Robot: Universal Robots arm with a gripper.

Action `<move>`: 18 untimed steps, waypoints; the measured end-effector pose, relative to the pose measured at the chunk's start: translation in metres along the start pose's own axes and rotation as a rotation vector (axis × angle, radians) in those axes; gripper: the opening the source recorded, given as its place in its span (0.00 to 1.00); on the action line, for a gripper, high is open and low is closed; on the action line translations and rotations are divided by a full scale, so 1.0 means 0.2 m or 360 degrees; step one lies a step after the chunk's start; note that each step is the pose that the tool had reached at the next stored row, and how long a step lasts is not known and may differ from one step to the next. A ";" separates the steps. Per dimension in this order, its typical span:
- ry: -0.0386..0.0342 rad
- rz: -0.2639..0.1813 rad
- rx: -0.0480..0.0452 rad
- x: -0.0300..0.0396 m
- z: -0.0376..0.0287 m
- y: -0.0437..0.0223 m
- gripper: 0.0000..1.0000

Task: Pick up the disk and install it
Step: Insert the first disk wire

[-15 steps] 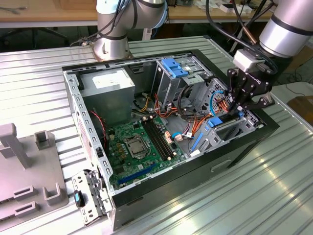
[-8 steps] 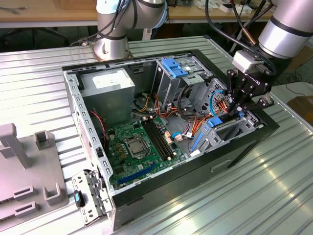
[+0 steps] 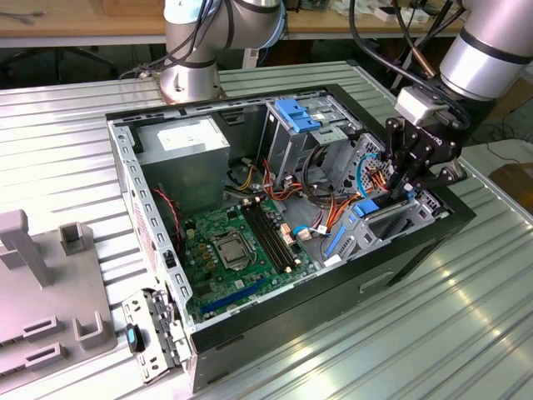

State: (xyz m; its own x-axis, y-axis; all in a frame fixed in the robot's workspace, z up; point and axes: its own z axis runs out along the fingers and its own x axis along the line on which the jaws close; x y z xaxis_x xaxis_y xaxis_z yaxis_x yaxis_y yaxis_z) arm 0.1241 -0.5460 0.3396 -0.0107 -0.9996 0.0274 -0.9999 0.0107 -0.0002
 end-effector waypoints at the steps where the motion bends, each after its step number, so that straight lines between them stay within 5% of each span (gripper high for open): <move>1: 0.0000 0.0000 0.0000 0.000 -0.005 0.000 0.25; 5: 0.0000 0.0000 0.0000 0.001 -0.051 0.000 0.25; 11: 0.0000 0.0000 0.0000 0.001 -0.055 0.000 0.25; 12: 0.0000 0.0000 0.0000 0.001 -0.055 0.000 0.24; 13: 0.0000 0.0000 0.0000 0.001 -0.055 0.000 0.11; 18: 0.0000 0.0000 0.0000 0.001 -0.055 0.000 0.11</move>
State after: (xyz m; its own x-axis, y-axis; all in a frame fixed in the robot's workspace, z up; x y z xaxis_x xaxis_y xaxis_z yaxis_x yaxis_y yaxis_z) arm 0.1241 -0.5460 0.3507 -0.0107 -0.9996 0.0274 -0.9999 0.0107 -0.0003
